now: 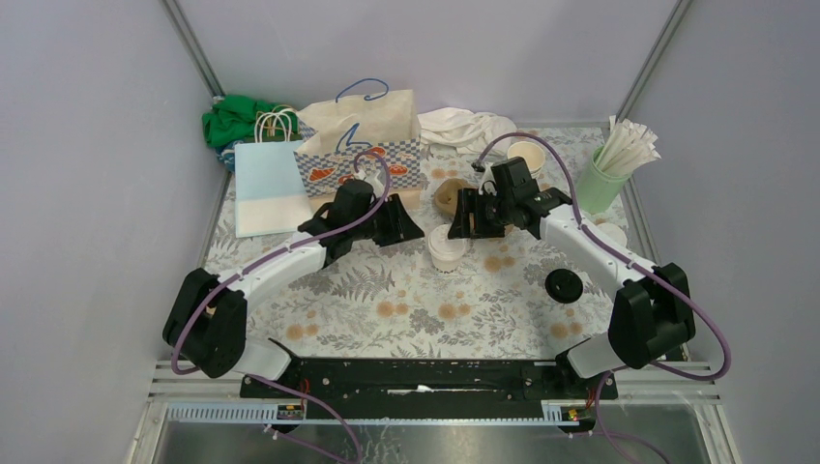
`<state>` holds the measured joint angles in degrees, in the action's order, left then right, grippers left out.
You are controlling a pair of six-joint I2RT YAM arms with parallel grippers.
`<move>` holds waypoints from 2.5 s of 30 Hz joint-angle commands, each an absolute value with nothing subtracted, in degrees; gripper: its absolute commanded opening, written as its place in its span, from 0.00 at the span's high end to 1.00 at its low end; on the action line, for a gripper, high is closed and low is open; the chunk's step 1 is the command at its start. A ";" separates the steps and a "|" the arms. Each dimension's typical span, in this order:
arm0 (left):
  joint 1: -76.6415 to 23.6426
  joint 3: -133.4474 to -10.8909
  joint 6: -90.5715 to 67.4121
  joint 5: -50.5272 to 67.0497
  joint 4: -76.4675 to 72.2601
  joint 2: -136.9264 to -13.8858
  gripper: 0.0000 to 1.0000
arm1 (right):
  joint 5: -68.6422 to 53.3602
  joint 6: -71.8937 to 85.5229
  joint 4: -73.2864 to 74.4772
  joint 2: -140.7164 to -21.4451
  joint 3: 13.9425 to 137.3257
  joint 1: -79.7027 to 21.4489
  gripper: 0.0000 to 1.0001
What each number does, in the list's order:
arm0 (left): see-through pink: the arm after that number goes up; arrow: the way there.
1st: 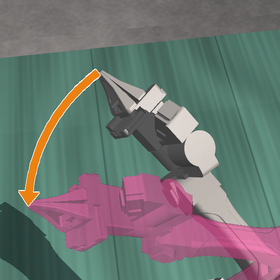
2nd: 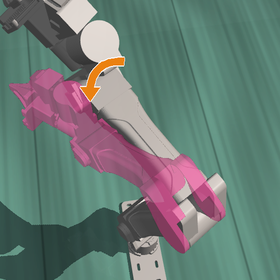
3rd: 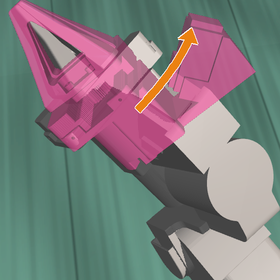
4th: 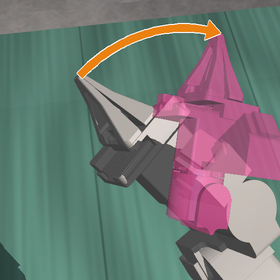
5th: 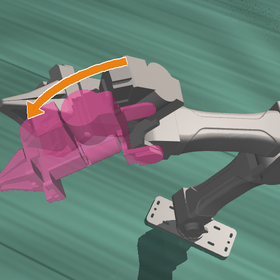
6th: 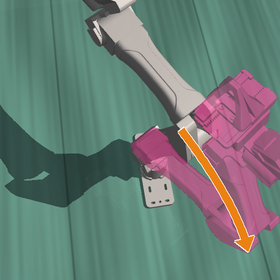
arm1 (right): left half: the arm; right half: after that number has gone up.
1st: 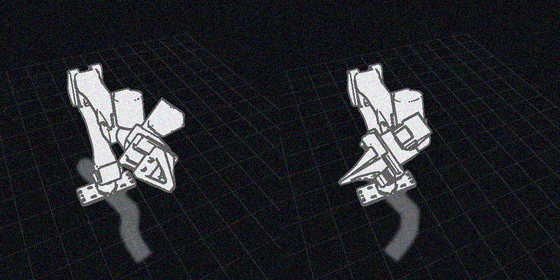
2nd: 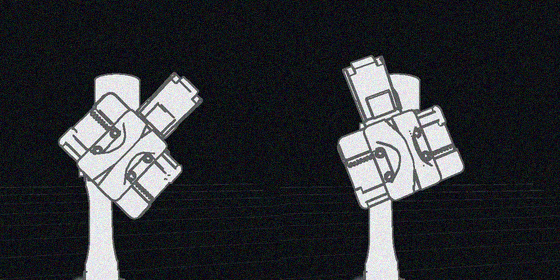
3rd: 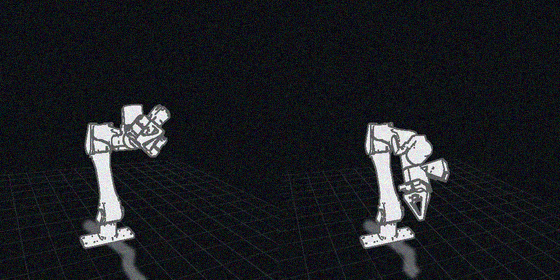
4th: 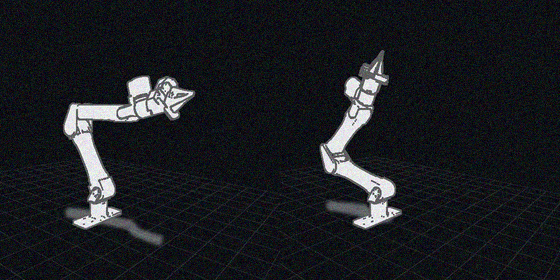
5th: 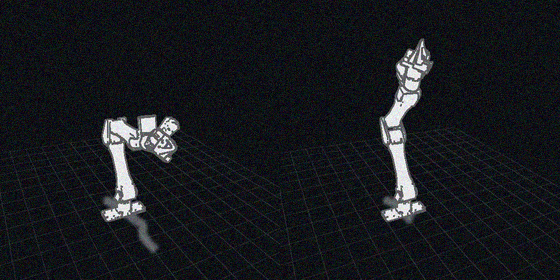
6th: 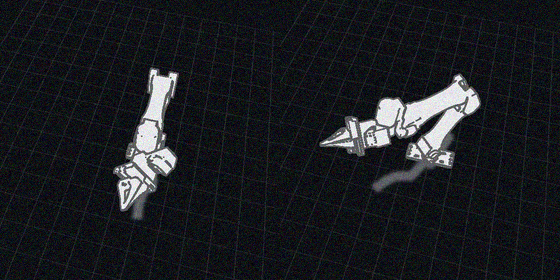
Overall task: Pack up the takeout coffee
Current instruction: Close the cup lid on the coffee cup.
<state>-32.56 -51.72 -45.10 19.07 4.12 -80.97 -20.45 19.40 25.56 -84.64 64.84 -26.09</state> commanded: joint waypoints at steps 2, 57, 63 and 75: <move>-32.17 -52.21 -45.43 21.47 0.18 -81.10 0.60 | -20.21 21.02 27.27 -83.06 67.06 -25.29 0.37; -31.73 -53.68 -46.71 26.49 -3.37 -88.89 0.73 | -28.52 26.80 22.15 -83.82 57.79 -19.43 0.76; -31.73 -53.78 -46.76 26.63 -3.36 -89.04 0.73 | -28.80 26.63 21.90 -84.28 57.83 -19.42 0.76; -31.72 -54.18 -46.63 26.88 -3.54 -89.38 0.73 | -28.78 26.64 22.31 -85.49 58.34 -19.48 0.76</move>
